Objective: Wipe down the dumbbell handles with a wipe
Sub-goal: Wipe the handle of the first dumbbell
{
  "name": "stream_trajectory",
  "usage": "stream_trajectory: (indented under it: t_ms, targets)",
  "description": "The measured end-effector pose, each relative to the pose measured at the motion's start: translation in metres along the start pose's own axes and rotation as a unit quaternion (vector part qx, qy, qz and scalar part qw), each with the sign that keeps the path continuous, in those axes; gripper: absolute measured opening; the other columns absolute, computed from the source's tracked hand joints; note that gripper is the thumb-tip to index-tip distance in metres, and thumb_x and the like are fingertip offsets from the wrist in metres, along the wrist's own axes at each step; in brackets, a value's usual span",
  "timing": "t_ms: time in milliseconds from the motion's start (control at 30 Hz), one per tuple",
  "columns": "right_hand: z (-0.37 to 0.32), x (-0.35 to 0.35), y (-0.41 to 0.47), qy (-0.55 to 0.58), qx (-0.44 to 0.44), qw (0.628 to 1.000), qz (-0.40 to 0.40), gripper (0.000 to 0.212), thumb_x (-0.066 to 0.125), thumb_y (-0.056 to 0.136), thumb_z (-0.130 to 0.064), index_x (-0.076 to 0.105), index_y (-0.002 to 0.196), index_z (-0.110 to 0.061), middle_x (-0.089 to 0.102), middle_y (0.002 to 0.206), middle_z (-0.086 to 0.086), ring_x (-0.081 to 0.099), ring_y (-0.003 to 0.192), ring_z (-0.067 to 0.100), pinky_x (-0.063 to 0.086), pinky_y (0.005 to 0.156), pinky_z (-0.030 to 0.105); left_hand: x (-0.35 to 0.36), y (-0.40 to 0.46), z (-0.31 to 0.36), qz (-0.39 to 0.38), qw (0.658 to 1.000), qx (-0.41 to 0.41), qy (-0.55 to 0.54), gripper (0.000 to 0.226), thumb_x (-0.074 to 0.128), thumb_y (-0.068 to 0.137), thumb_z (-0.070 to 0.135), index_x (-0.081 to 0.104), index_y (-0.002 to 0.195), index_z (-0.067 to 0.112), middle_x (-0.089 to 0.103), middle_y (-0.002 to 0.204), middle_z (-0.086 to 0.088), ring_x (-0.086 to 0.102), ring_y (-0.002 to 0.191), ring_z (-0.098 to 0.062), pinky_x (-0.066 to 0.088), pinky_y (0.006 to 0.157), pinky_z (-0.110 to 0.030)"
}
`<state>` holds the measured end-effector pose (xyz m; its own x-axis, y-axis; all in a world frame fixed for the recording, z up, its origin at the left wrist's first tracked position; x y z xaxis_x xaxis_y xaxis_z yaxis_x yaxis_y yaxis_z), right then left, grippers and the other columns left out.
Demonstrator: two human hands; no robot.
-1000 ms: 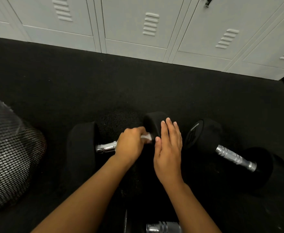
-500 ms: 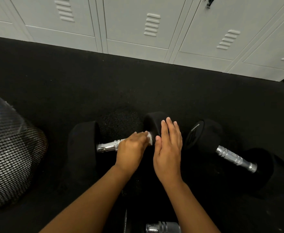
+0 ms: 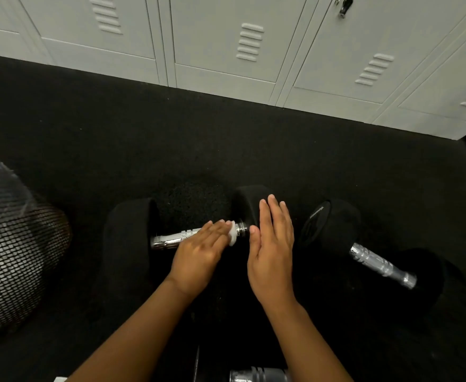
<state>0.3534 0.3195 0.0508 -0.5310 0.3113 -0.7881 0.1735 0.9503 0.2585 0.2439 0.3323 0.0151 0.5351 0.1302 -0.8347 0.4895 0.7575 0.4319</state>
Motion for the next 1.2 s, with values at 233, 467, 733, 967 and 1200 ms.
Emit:
stream_trajectory:
  t_ms: [233,467,733,967,1200]
  targets:
    - [-0.001,-0.001,-0.001,-0.001,0.001,1.000,0.023,0.047,0.027,0.096,-0.028,0.034,0.139,-0.009,0.028,0.149,0.005,0.011,0.140,0.015,0.016,0.112,0.040,0.010,0.039,-0.012,-0.144,0.976,-0.163,-0.008,0.020,0.047,0.089,0.024,0.063,0.091,0.011,0.070,0.082,-0.009,0.066,0.077,-0.028,0.053,0.068,-0.038]
    - [-0.001,-0.001,-0.003,-0.011,0.008,1.000,0.027,0.048,0.024,0.096,-0.029,0.034,0.139,-0.009,0.029,0.148,0.005,0.012,0.139,0.016,0.017,0.111,0.041,0.034,0.051,-0.039,-0.316,0.894,-0.310,-0.070,0.027,0.048,0.094,0.030,0.066,0.094,0.011,0.066,0.097,-0.015,0.061,0.091,-0.031,0.047,0.076,-0.037]
    - [0.001,0.001,-0.005,-0.018,0.002,0.999,0.028,0.046,0.026,0.097,-0.027,0.032,0.139,-0.010,0.027,0.149,0.004,0.011,0.140,0.016,0.019,0.111,0.042,0.010,0.038,-0.025,-0.206,0.919,-0.317,-0.116,0.018,0.049,0.093,0.032,0.059,0.087,0.019,0.069,0.089,-0.006,0.062,0.086,-0.028,0.049,0.076,-0.040]
    - [0.000,0.000,-0.002,-0.015,0.004,0.999,0.033,0.047,0.027,0.096,-0.027,0.035,0.138,-0.009,0.029,0.148,0.005,0.013,0.139,0.017,0.020,0.110,0.044,-0.002,0.030,-0.004,-0.156,0.966,-0.208,-0.003,0.018,0.048,0.094,0.027,0.057,0.107,0.019,0.067,0.096,-0.003,0.063,0.087,-0.022,0.044,0.070,-0.032]
    - [0.000,-0.001,-0.001,-0.016,0.001,0.999,0.038,0.047,0.026,0.096,-0.028,0.036,0.138,-0.009,0.031,0.148,0.005,0.015,0.139,0.018,0.019,0.110,0.042,-0.001,0.016,-0.002,-0.036,0.992,-0.122,-0.024,0.027,0.061,0.081,0.013,0.067,0.107,0.009,0.072,0.101,-0.009,0.068,0.092,-0.023,0.053,0.084,-0.037]
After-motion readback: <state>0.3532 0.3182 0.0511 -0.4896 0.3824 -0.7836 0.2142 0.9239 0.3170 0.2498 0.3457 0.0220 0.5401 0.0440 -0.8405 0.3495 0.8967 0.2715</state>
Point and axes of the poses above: each hand's wrist, its own y-axis towards the middle knuckle, its own x-axis out of the palm, z = x × y, the point moved 8 cm from there along y, towards the middle knuckle
